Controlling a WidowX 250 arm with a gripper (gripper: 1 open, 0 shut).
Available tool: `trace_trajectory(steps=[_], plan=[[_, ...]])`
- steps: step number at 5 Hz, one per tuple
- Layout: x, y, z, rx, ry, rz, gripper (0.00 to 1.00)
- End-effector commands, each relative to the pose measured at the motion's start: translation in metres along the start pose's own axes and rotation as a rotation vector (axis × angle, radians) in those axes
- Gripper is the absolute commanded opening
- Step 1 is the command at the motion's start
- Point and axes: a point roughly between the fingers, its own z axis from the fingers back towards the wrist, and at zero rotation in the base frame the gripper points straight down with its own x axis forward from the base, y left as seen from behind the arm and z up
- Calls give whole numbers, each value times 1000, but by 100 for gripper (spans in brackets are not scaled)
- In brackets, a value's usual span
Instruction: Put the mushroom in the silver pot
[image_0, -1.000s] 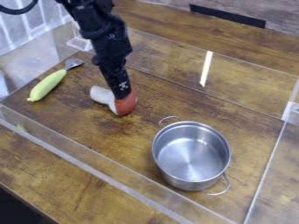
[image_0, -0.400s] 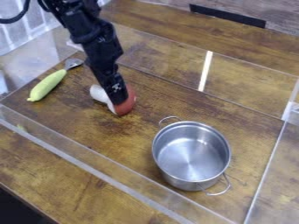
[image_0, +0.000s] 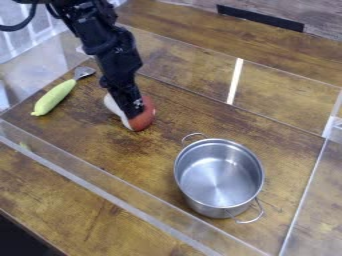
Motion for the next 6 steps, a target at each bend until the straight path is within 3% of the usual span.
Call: trace_trajectory(steps=[1, 2, 4, 5, 6], plan=[[13, -9, 26, 9, -59, -44, 100], [12, -12, 30, -27, -62, -49, 0], [12, -17, 53, -34, -61, 56, 0], [9, -22, 43, -69, -62, 72, 100], [4, -23, 26, -100, -54, 84, 100]])
